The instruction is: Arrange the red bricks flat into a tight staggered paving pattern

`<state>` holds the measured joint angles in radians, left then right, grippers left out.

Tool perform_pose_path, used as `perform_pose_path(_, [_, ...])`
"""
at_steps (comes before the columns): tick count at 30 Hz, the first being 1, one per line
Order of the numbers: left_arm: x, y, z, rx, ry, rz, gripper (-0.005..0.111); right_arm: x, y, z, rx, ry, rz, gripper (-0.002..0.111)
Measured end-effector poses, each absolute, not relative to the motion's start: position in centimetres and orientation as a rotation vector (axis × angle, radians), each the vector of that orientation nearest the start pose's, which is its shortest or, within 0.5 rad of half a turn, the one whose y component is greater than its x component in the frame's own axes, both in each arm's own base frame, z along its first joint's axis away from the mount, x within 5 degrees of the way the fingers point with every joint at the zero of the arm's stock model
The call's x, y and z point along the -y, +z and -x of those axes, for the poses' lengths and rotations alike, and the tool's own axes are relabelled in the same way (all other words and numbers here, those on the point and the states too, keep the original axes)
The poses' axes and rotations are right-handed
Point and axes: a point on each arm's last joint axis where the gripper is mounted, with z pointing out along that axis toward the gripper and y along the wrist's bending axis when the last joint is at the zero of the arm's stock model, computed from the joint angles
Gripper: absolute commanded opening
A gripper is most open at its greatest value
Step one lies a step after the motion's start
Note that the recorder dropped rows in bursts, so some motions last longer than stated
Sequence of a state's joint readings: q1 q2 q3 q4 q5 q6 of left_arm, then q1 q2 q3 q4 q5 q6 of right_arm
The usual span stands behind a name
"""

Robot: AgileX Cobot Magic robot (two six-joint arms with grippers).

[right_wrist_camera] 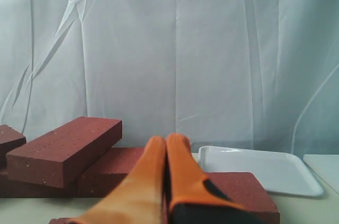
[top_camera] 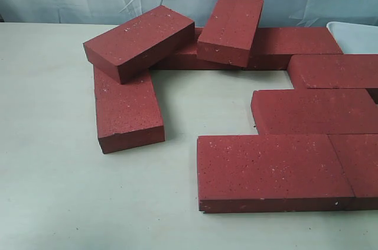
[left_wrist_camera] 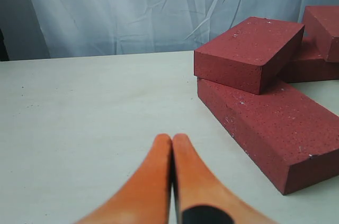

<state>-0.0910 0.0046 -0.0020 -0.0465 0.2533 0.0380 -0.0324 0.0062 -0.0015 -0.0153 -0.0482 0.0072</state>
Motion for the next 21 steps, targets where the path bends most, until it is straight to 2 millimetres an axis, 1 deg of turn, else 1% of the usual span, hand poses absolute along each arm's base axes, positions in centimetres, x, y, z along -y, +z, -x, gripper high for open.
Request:
perform_pose_path(7, [0.6,19.1,-5.5,-1.738,-0.082,-0.082,0.000,0.2,21.8,-5.6,-1.439,0.005,-0.053,-0.001])
perform_pose_path(10, [0.6,19.1,-5.5,-1.738,-0.082,-0.082,0.000,0.2,22.2,-5.6,-1.395,0.049,-0.092,-0.001])
perform_pose_path(12, [0.6,19.1,-5.5,-1.738,-0.082,-0.082,0.000,0.3,22.9,-5.4,-1.308,0.119,-0.156,-0.001])
perform_pose_path(14, [0.6,19.1,-5.5,-1.738,-0.082,-0.082,0.000,0.4,23.4,-5.2,-1.246,0.144,-0.180,-0.001])
perform_pose_path(17, [0.6,19.1,-5.5,-1.738,-0.082,-0.082,0.000,0.4,24.1,-5.1,-1.220,0.160,-0.190,-0.001])
perform_pose_path(21, [0.6,19.1,-5.5,-1.738,-0.082,-0.082,0.000,0.4,26.7,-4.7,-1.191,0.181,-0.196,-0.001])
